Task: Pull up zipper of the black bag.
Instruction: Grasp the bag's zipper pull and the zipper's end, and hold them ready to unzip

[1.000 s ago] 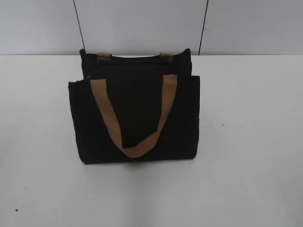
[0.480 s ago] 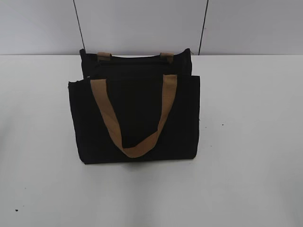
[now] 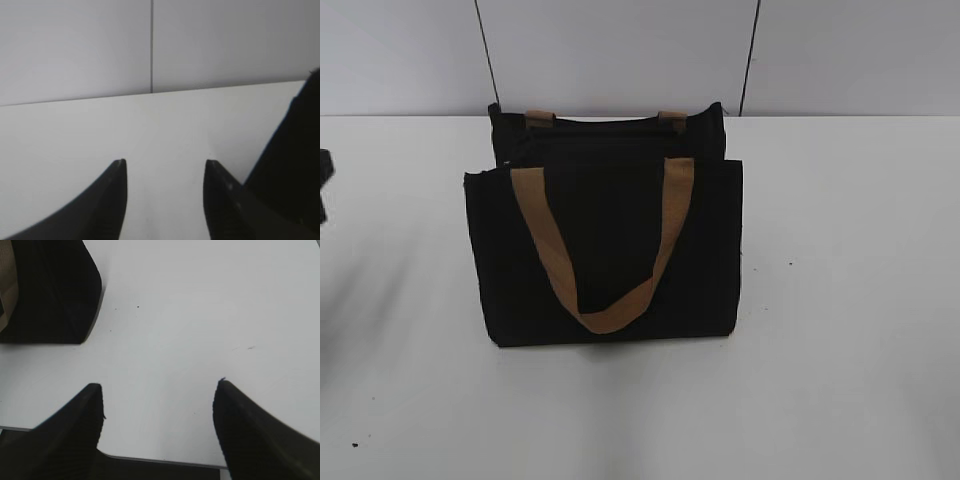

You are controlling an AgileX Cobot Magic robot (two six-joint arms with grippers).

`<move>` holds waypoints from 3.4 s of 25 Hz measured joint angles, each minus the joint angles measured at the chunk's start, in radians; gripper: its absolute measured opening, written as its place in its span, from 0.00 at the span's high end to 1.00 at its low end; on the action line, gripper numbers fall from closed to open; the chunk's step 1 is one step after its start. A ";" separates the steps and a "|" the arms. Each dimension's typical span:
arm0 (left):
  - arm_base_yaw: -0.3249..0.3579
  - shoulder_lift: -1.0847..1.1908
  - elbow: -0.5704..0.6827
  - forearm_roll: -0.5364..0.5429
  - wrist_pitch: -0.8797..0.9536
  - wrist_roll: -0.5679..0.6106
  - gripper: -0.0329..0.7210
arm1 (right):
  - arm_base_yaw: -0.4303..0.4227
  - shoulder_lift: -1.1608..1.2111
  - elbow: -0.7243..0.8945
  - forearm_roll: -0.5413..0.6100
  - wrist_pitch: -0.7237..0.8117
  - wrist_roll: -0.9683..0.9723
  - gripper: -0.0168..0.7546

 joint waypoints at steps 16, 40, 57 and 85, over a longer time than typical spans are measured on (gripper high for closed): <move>0.014 0.489 -0.172 0.797 -0.267 -0.255 0.64 | 0.000 0.000 0.000 0.001 0.000 0.000 0.30; 0.021 0.795 -0.421 0.915 -0.422 -0.255 0.88 | 0.000 0.000 0.000 0.001 0.000 0.000 0.30; 0.020 0.604 -0.372 0.721 -0.190 -0.107 0.91 | 0.000 0.000 0.000 0.001 0.000 0.000 0.30; -0.112 0.224 -0.369 0.312 0.124 0.234 0.91 | 0.000 0.005 -0.004 0.029 -0.013 0.047 0.32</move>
